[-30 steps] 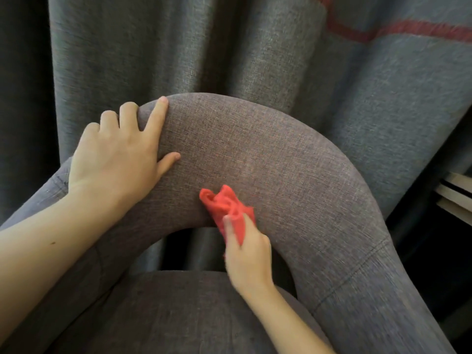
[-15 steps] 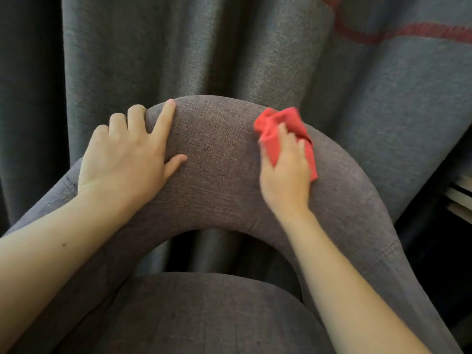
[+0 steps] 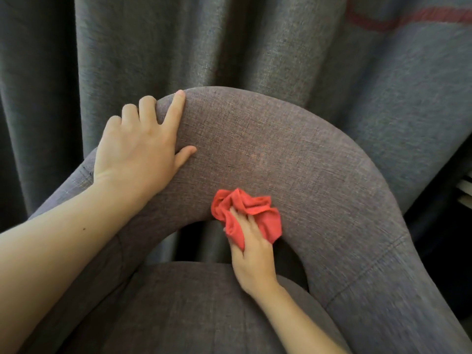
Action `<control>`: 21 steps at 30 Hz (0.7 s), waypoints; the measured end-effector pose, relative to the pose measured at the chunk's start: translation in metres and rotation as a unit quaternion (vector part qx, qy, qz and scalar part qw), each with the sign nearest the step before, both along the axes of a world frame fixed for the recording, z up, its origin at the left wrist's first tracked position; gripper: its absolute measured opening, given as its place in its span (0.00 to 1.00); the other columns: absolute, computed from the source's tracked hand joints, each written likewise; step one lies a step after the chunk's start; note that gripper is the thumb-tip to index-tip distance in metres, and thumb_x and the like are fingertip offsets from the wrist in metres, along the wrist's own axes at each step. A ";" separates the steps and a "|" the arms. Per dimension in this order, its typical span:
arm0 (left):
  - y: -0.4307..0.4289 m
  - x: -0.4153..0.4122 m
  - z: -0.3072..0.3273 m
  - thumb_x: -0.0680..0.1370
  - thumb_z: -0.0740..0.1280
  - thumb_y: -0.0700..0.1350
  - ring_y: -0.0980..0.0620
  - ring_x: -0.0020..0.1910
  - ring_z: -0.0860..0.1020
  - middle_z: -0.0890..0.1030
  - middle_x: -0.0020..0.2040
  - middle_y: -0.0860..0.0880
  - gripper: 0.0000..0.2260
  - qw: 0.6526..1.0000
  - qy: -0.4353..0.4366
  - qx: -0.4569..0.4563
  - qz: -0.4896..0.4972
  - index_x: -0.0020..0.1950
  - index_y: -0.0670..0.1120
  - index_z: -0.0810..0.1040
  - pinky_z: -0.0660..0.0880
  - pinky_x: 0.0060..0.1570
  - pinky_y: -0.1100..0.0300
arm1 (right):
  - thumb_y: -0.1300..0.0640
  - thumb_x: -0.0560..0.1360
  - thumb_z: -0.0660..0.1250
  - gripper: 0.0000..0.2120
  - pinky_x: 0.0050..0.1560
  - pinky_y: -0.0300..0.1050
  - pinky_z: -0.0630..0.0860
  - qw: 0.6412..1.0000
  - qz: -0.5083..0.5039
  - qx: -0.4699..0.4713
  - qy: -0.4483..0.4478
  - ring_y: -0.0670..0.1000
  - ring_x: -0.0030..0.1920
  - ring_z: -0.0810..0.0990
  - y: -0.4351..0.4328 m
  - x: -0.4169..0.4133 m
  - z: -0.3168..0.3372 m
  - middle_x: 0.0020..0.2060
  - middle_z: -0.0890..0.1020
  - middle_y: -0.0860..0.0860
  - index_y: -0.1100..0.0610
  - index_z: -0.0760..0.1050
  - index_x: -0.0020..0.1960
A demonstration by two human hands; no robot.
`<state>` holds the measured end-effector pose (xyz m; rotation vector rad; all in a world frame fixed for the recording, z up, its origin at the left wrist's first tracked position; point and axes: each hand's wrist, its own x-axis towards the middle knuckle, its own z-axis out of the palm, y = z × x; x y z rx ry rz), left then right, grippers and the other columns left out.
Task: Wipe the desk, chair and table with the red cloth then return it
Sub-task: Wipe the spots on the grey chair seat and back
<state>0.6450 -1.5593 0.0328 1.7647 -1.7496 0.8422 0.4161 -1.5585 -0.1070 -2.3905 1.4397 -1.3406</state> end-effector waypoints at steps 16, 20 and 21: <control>-0.005 0.000 -0.004 0.79 0.64 0.57 0.31 0.64 0.71 0.68 0.71 0.30 0.32 0.998 -0.033 -0.025 -0.040 0.78 0.41 0.63 0.70 0.54 0.38 | 0.47 0.77 0.65 0.22 0.63 0.59 0.77 0.744 0.114 0.350 -0.558 0.59 0.59 0.84 0.072 -0.027 0.089 0.57 0.85 0.61 0.62 0.81 0.62; 0.006 -0.022 -0.013 0.81 0.58 0.54 0.39 0.71 0.73 0.78 0.69 0.40 0.20 0.958 -0.035 -0.013 -0.284 0.63 0.44 0.81 0.67 0.71 0.46 | 0.48 0.78 0.65 0.17 0.57 0.49 0.82 0.794 0.119 0.377 -0.462 0.57 0.58 0.85 0.090 -0.030 0.098 0.56 0.86 0.60 0.57 0.84 0.60; 0.014 -0.033 -0.016 0.82 0.56 0.55 0.44 0.68 0.76 0.81 0.66 0.44 0.21 0.930 0.023 0.062 -0.362 0.62 0.46 0.82 0.68 0.70 0.50 | 0.48 0.78 0.65 0.17 0.58 0.47 0.81 0.807 0.119 0.382 -0.435 0.56 0.58 0.84 0.095 -0.032 0.100 0.56 0.86 0.59 0.57 0.84 0.59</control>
